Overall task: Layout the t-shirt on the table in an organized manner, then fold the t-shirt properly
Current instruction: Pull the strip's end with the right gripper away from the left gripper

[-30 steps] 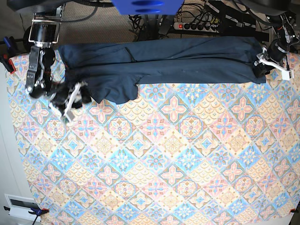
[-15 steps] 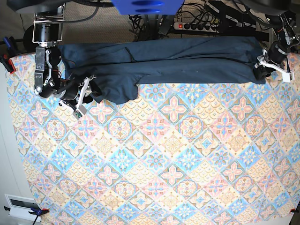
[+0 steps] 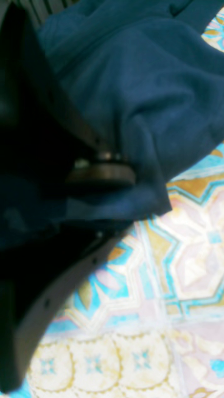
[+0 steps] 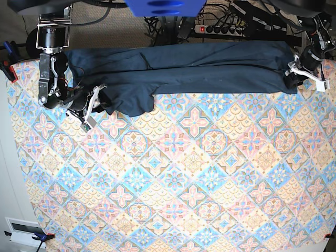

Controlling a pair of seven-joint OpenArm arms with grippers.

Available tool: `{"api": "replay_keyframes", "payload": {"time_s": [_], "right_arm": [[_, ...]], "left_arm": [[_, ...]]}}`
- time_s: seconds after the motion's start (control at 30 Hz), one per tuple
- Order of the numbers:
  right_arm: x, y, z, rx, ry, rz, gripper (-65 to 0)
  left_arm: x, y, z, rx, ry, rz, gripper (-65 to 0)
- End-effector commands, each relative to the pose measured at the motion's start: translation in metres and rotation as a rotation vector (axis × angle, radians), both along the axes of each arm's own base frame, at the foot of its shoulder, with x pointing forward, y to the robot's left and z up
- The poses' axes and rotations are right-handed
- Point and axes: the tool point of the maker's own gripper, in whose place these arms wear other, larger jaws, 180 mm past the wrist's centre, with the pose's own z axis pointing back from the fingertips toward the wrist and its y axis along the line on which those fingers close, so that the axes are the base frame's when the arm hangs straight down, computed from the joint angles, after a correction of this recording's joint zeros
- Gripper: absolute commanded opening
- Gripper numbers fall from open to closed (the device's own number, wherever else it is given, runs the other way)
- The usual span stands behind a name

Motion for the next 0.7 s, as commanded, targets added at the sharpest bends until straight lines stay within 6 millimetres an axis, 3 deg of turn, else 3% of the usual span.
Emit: {"api": "replay_keyframes", "payload": {"time_s": [0.0, 0.1, 0.3, 0.47, 0.67], "right_arm": [[0.010, -0.003, 0.013, 0.001, -0.045, 0.003, -54.8], [0.010, -0.002, 0.013, 0.010, -0.047, -0.004, -65.0], [0.020, 0.024, 0.046, 0.088, -0.144, 0.034, -65.0], [0.005, 0.045, 0.068, 0.183, -0.185, 0.069, -65.0], [-0.023, 0.060, 0.078, 0.192, -0.204, 0.119, -65.0]], "left_arm": [[0.008, 0.006, 0.013, 0.017, -0.041, -0.004, -44.3], [0.008, 0.006, 0.013, 0.017, -0.041, -0.004, -44.3], [0.008, 0.006, 0.013, 0.017, -0.041, -0.004, -44.3], [0.007, 0.007, 0.013, 0.017, -0.040, -0.003, -44.3], [0.008, 0.007, 0.013, 0.017, -0.042, -0.003, -44.3]]}}
